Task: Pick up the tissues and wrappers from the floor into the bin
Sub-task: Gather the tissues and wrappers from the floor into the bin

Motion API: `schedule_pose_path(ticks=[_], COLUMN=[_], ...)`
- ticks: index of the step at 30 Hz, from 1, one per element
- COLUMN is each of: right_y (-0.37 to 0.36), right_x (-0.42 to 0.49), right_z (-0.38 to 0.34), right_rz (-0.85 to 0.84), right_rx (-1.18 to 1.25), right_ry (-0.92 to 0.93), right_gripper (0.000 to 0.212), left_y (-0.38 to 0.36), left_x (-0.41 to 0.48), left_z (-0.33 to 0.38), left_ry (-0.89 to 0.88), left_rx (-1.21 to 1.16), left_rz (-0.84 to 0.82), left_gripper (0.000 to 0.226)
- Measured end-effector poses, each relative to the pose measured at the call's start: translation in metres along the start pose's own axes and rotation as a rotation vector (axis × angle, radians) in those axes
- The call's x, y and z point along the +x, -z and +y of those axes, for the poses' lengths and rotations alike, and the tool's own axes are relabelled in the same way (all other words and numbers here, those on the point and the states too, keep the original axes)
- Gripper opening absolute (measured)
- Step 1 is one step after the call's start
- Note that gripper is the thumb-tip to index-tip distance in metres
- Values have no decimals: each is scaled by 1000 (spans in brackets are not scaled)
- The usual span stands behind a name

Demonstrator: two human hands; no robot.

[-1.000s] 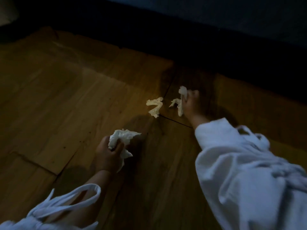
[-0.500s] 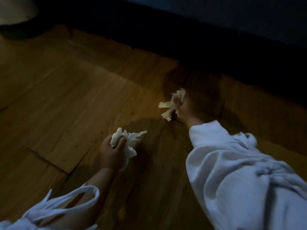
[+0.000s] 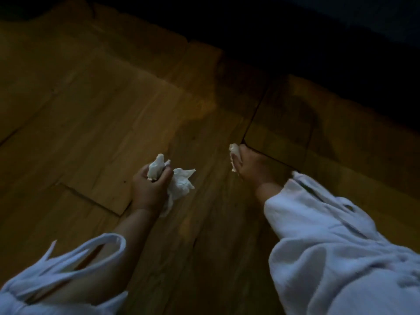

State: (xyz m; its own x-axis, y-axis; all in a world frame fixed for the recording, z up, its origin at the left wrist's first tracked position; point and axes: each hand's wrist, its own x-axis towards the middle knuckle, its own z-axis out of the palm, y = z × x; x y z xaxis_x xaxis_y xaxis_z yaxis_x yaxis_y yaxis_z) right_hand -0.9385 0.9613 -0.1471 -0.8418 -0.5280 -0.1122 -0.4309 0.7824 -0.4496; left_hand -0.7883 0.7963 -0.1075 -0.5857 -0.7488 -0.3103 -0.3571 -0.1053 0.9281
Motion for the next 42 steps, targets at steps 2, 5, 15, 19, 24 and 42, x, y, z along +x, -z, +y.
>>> schedule_pose_path(ticks=[2,5,15,19,24,42], right_y=[20,64,330,435,513,572], right_x=[-22,-50,-136,-177,-209,-86], right_z=[-21,-60,-234,-317,-397,-448], right_rz=[-7,-16,69,117,208,195], right_rx=[98,250,605,678,776,897], right_ry=[-41,-98,-250,-269,-295,-300], right_gripper=[31,32,34,34,32,31], left_y=[13,29,92,137,195,193], left_x=[-17,-50,-170,-223,-264,-142], left_z=[22,72,355,471,556,649], left_ry=[12,23,-7,-98,-165,-114], left_rx=[26,18,-62,-29,-27,26], left_rz=[42,51,-74,-144,-259,-363], left_gripper=[15,22,7,13,11,11])
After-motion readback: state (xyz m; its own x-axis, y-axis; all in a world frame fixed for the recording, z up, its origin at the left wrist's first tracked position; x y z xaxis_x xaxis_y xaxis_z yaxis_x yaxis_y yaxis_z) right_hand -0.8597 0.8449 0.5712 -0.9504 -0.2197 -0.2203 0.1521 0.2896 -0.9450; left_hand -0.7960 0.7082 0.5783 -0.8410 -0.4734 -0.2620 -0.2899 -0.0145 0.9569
